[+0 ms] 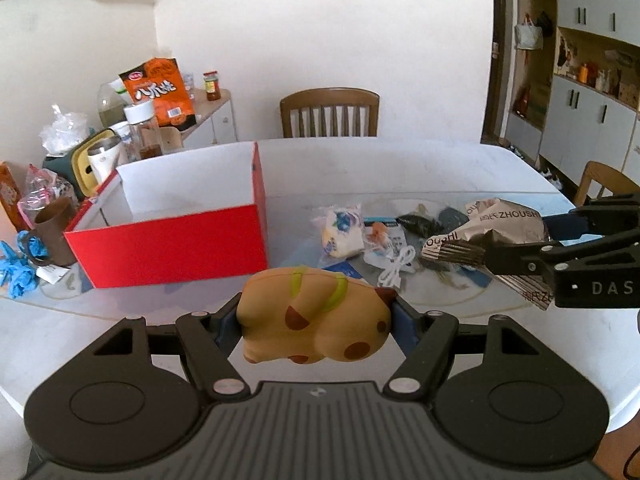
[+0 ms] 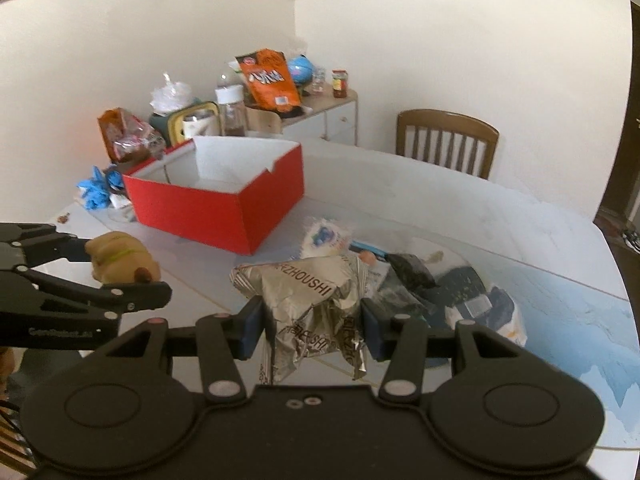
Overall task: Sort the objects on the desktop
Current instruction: 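Carry the cat toy and foil bag over the red box with both tools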
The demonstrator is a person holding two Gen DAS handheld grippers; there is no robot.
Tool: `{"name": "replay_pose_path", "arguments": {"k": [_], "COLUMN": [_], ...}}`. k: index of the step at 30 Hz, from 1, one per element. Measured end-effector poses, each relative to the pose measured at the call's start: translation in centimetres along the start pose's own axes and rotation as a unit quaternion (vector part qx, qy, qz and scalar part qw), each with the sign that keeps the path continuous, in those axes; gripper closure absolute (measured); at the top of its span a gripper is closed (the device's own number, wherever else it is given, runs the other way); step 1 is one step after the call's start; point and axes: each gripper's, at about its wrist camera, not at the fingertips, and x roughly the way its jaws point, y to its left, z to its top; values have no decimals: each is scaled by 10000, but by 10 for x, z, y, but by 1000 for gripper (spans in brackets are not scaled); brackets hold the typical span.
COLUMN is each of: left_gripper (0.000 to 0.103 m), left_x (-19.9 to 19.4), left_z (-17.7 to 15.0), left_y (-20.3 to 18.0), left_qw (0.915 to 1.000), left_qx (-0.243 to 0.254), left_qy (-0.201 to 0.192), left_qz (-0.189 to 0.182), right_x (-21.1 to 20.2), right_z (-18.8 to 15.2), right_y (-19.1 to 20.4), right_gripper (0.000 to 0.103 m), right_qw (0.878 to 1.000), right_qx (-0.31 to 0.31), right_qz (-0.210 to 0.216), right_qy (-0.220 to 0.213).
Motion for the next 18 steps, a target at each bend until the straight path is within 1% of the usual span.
{"name": "replay_pose_path", "arguments": {"k": [5, 10, 18], "left_gripper": [30, 30, 30], "left_x": [-5, 2, 27], "left_z": [12, 24, 46], "left_y": [18, 49, 114], "left_qw": [10000, 9997, 9998], "left_qx": [-73, -239, -203], "left_qy": [-6, 80, 91], "left_qz": [38, 54, 9], "right_x": [-3, 4, 40], "right_z": [16, 36, 79], "right_y": [9, 25, 55], "right_gripper": [53, 53, 53], "right_qw": [9998, 9995, 9994], "right_qx": [-54, -120, -78], "right_qz": [172, 290, 282], "right_qy": [-68, -92, -168]}}
